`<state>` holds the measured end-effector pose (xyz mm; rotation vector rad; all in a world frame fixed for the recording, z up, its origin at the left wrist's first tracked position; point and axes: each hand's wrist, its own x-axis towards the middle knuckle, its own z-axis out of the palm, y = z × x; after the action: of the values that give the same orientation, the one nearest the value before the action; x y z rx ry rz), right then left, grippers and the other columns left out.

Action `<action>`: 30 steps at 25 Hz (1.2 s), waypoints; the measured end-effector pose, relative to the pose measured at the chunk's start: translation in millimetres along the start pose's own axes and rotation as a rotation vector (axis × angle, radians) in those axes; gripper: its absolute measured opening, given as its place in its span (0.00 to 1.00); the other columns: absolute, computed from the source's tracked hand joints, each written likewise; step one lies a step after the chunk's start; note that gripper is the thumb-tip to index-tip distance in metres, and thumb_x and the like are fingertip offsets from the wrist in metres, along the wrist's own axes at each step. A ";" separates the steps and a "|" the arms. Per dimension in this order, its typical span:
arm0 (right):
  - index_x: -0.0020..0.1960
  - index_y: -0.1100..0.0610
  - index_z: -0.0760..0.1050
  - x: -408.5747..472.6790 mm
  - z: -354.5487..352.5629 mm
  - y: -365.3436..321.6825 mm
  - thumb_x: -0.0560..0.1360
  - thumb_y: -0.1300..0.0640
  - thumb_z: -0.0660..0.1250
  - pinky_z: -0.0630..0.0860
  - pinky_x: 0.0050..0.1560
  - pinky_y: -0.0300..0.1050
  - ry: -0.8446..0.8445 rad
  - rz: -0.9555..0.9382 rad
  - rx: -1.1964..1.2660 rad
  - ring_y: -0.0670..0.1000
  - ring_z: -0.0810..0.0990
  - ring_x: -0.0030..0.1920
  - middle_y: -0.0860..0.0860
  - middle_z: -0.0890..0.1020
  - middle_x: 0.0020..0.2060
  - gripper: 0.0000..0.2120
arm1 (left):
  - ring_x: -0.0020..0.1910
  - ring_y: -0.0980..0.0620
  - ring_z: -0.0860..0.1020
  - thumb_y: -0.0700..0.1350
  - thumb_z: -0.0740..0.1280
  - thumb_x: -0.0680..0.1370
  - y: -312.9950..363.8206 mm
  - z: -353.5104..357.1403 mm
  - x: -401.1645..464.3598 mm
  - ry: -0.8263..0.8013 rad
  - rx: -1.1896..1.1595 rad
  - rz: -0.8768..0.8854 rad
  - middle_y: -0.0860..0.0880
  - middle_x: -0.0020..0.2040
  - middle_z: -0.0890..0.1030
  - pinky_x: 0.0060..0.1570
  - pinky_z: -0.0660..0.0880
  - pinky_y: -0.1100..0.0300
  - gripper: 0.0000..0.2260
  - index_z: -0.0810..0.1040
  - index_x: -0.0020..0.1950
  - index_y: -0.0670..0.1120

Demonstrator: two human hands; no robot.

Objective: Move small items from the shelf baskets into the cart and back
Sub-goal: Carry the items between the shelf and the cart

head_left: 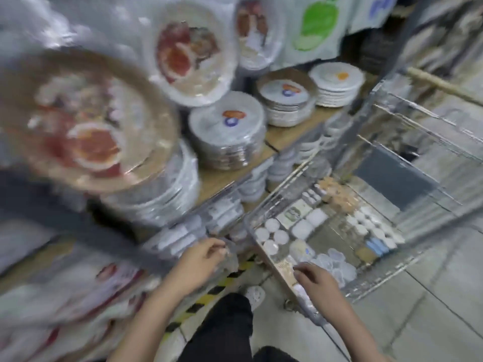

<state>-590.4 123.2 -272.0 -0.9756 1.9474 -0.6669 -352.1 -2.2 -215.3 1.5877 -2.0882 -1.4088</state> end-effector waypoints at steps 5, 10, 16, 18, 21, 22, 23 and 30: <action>0.50 0.52 0.77 -43.6 64.9 -53.8 0.78 0.58 0.64 0.71 0.47 0.39 -0.273 -0.274 -0.194 0.47 0.79 0.48 0.47 0.80 0.43 0.04 | 0.53 0.55 0.77 0.44 0.67 0.78 -76.0 -19.7 -168.2 0.406 -0.329 -0.238 0.55 0.51 0.80 0.46 0.68 0.75 0.03 0.79 0.51 0.48; 0.52 0.56 0.78 -106.0 161.6 -103.3 0.78 0.60 0.63 0.69 0.44 0.32 -0.595 -0.462 -0.328 0.48 0.78 0.49 0.50 0.81 0.45 0.06 | 0.52 0.51 0.78 0.43 0.64 0.79 -143.5 -19.3 -317.6 0.761 -0.612 -0.502 0.50 0.50 0.82 0.54 0.72 0.58 0.06 0.79 0.47 0.51; 0.46 0.48 0.76 -213.3 299.8 -166.0 0.78 0.56 0.64 0.69 0.45 0.32 -0.885 -0.643 -0.444 0.40 0.77 0.46 0.42 0.80 0.43 0.05 | 0.53 0.49 0.80 0.49 0.67 0.77 -209.6 -26.8 -475.7 1.059 -0.812 -0.695 0.47 0.50 0.83 0.59 0.71 0.50 0.04 0.79 0.50 0.51; 0.46 0.48 0.76 -263.3 350.4 -187.1 0.78 0.57 0.64 0.69 0.47 0.32 -0.975 -0.725 -0.440 0.38 0.77 0.46 0.42 0.80 0.44 0.05 | 0.53 0.49 0.79 0.46 0.65 0.79 -232.1 -34.9 -529.1 1.162 -0.844 -0.721 0.47 0.50 0.82 0.58 0.71 0.51 0.04 0.79 0.51 0.49; 0.49 0.51 0.77 -324.1 411.9 -209.7 0.78 0.58 0.64 0.68 0.45 0.25 -1.073 -0.812 -0.446 0.36 0.76 0.46 0.43 0.81 0.46 0.04 | 0.52 0.48 0.79 0.42 0.63 0.80 -267.0 -47.6 -588.3 1.268 -0.839 -0.750 0.48 0.49 0.82 0.55 0.70 0.52 0.06 0.79 0.50 0.48; 0.51 0.50 0.77 -341.1 432.2 -215.6 0.78 0.57 0.64 0.68 0.45 0.25 -1.105 -0.822 -0.445 0.36 0.77 0.47 0.43 0.81 0.47 0.04 | 0.52 0.49 0.79 0.42 0.63 0.80 -279.1 -53.3 -605.6 1.295 -0.838 -0.755 0.49 0.49 0.83 0.55 0.70 0.52 0.06 0.79 0.49 0.49; 0.52 0.50 0.78 -353.6 447.4 -221.0 0.78 0.55 0.64 0.69 0.45 0.25 -1.124 -0.824 -0.449 0.36 0.77 0.48 0.42 0.81 0.48 0.05 | 0.52 0.49 0.79 0.42 0.63 0.80 -289.3 -60.2 -617.0 1.312 -0.839 -0.754 0.49 0.49 0.83 0.55 0.70 0.52 0.06 0.79 0.48 0.49; 0.51 0.43 0.76 -378.0 516.1 -288.5 0.78 0.54 0.64 0.74 0.47 0.32 -1.069 -0.822 -0.441 0.37 0.78 0.49 0.41 0.81 0.47 0.06 | 0.53 0.57 0.78 0.46 0.62 0.80 -337.8 -165.3 -619.7 1.258 -0.757 -0.597 0.55 0.51 0.82 0.52 0.72 0.61 0.06 0.78 0.51 0.55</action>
<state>93.0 230.2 -153.8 -1.9263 0.6974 -0.0276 235.9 414.7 -138.2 1.9271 -0.3416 -0.6996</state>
